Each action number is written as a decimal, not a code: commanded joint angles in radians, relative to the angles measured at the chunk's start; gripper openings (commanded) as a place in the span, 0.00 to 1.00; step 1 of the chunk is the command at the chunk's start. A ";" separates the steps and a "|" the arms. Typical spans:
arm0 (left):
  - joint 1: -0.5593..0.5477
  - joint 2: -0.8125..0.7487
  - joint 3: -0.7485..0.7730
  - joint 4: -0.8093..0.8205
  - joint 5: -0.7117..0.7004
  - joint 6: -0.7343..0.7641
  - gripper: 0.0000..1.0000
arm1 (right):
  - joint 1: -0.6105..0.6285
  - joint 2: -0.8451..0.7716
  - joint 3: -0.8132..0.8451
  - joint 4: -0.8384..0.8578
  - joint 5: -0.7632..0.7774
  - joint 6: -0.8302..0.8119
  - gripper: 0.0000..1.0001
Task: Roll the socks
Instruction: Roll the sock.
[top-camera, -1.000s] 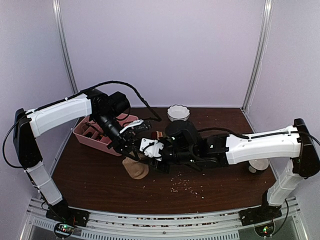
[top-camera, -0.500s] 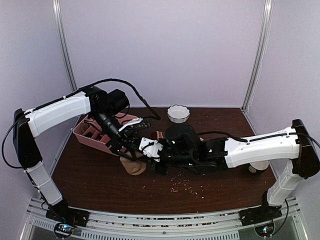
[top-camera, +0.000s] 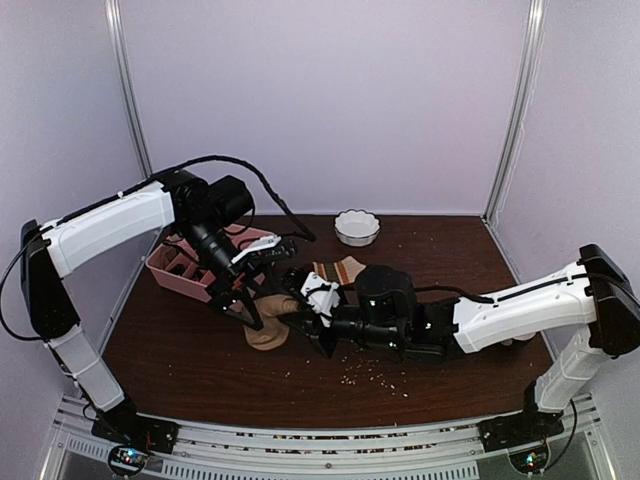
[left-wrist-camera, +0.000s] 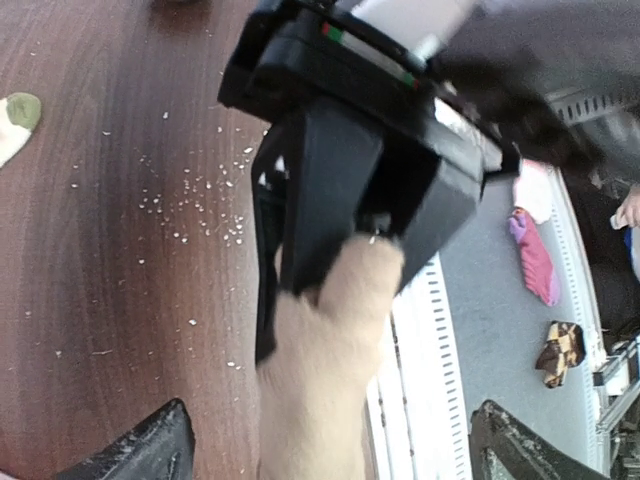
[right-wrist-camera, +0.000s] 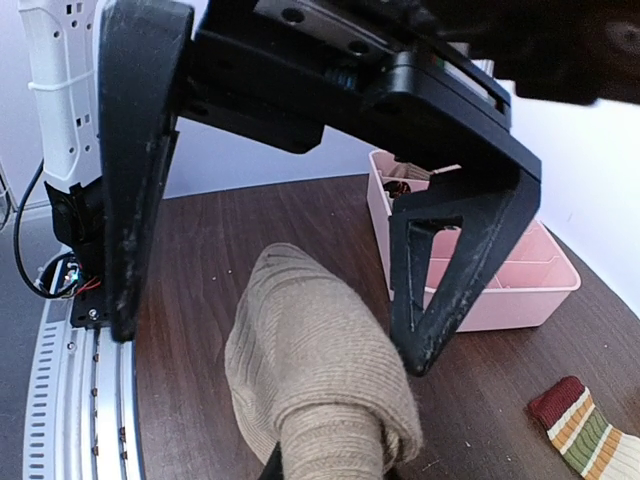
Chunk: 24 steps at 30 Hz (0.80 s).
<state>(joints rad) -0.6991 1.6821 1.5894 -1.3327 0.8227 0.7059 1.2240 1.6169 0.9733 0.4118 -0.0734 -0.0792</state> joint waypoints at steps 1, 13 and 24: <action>0.004 -0.129 -0.046 0.119 -0.139 -0.054 0.98 | -0.008 -0.065 -0.043 0.116 0.001 0.064 0.00; 0.075 -0.481 -0.314 0.423 -0.664 -0.046 0.98 | -0.016 -0.108 -0.092 0.170 -0.042 0.118 0.00; -0.017 -0.435 -0.234 0.320 -0.328 0.062 0.88 | -0.017 -0.048 -0.039 0.141 -0.079 0.199 0.00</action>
<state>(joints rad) -0.6712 1.2278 1.3266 -0.9806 0.4011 0.6998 1.2110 1.5520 0.9051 0.5495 -0.1379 0.0799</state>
